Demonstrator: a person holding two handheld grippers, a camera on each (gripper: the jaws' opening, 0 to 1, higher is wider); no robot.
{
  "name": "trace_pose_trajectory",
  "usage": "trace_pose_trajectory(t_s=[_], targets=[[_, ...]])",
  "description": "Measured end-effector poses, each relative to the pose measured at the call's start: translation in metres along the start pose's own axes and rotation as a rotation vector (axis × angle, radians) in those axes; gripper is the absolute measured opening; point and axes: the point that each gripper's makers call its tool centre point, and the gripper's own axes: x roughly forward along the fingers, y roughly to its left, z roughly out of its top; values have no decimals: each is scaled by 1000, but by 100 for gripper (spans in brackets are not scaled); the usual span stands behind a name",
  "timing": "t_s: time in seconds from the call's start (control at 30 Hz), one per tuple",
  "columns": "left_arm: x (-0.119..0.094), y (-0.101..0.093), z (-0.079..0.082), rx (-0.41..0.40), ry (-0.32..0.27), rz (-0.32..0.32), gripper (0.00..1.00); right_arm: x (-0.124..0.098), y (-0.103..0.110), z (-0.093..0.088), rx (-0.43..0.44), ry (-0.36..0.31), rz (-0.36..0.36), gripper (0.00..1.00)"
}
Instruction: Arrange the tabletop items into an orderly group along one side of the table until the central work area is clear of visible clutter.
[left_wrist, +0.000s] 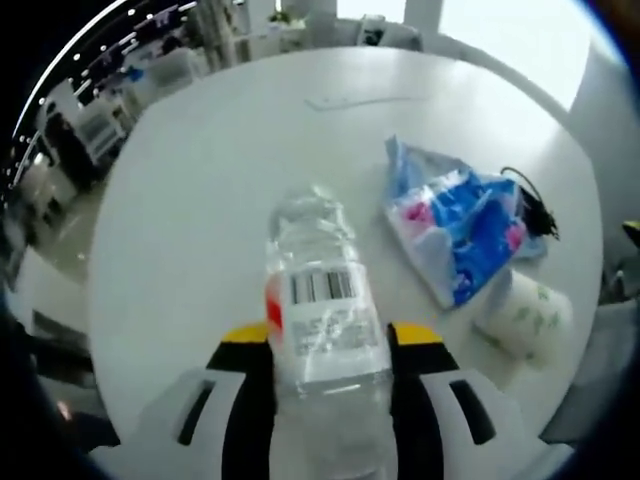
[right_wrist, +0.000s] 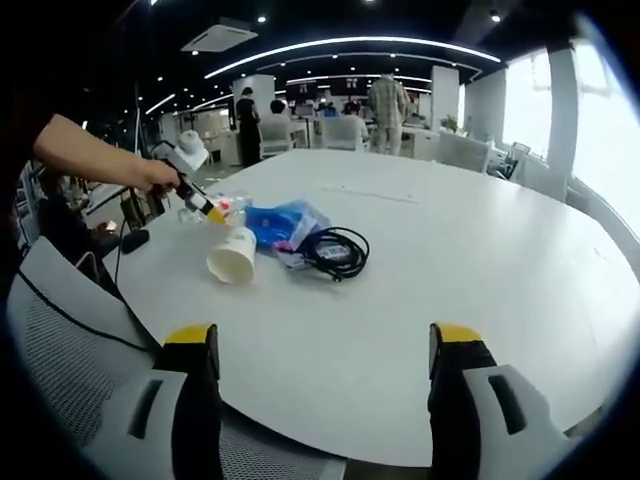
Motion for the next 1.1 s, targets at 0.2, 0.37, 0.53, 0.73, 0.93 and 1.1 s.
trace_pose_trajectory(t_s=[0.2, 0.37, 0.53, 0.73, 0.93, 1.1], targets=[[-10, 6, -3, 6, 8, 4, 40, 1, 5, 3, 5, -14, 22, 93], [-16, 9, -4, 20, 17, -1, 40, 2, 6, 3, 1, -18, 24, 94], [-22, 12, -5, 44, 36, -12, 40, 1, 5, 4, 0, -17, 22, 93], [-28, 13, -4, 98, 69, -33, 40, 1, 5, 3, -8, -13, 21, 92], [-32, 13, -6, 114, 103, -49, 40, 1, 5, 3, -5, -16, 18, 91], [-35, 11, -14, 114, 151, -75, 40, 0, 3, 4, -2, -18, 11, 90]])
